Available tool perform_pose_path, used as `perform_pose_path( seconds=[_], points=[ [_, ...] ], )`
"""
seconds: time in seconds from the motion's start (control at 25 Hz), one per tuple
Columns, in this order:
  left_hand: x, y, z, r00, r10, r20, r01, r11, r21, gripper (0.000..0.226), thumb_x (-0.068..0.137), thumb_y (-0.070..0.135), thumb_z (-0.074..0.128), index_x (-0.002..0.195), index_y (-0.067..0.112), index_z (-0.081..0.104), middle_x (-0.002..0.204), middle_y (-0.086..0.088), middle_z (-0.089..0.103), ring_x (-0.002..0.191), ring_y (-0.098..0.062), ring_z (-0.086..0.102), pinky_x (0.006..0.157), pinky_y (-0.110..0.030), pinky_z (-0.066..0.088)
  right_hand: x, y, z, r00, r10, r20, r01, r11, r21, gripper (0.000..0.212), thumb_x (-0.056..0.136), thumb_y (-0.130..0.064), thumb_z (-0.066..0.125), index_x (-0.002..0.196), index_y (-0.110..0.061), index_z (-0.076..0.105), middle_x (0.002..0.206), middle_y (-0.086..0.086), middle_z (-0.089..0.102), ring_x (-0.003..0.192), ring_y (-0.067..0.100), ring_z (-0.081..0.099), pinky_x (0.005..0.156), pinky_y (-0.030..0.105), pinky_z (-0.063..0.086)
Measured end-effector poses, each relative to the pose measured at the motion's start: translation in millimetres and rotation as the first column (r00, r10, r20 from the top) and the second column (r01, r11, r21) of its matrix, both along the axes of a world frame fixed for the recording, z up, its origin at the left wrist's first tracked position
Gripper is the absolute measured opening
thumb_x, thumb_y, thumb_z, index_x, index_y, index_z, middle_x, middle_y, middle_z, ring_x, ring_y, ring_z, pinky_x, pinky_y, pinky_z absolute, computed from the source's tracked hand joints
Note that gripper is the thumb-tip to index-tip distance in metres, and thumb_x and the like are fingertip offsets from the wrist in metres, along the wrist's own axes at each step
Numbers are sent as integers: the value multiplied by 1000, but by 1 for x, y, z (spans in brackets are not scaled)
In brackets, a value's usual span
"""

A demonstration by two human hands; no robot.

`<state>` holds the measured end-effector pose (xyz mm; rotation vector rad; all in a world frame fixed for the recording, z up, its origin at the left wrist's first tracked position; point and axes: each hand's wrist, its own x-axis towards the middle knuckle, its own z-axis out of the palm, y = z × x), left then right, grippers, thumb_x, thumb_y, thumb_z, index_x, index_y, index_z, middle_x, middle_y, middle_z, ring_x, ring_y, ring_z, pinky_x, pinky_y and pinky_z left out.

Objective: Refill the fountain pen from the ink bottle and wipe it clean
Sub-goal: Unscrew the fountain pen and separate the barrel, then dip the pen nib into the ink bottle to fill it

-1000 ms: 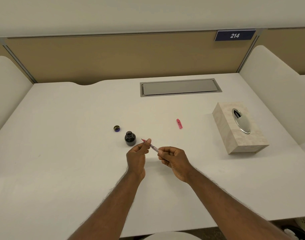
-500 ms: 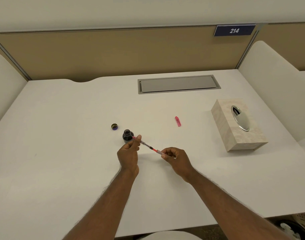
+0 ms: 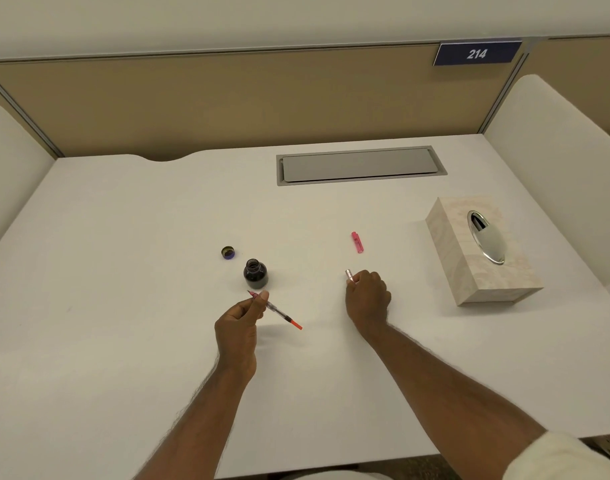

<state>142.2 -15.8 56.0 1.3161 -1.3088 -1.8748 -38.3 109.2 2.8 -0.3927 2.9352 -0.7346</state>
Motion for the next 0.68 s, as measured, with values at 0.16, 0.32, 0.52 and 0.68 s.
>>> perform_pose_path(
  seconds=[0.16,0.32,0.52,0.68],
  points=[
    [8,1,-4,1000,3,8,-3,1000,-7,17,76,32,79,65,20,75,76,-2,62,77,-16,53,82,-35,39,-3,-2,-6,997,-39,-69,43,997,64,17,91,-28,53,97,-14,59,98,6,62,97,29,56,80,39,40],
    [8,3,-7,1000,-7,13,7,1000,-3,18,76,33,79,65,20,76,77,-1,62,78,-17,53,85,-37,39,-3,-1,-9,997,-49,-63,52,998,44,18,89,-29,54,97,-13,59,98,7,63,98,30,55,80,40,41],
    [0,5,-5,1000,-12,4,12,1000,1,17,76,34,79,67,20,76,77,-1,62,80,-18,54,84,-37,40,-3,4,-8,999,-51,-4,51,997,-55,26,85,-31,59,102,-11,56,103,9,62,102,32,53,84,42,40],
    [-5,9,-6,1000,-13,6,13,1000,5,17,75,35,79,70,19,76,77,-2,62,80,-18,53,81,-37,39,-2,12,-6,1000,-18,24,20,995,-100,34,81,-33,63,107,-13,54,105,7,61,105,31,53,87,43,40]
  ],
)
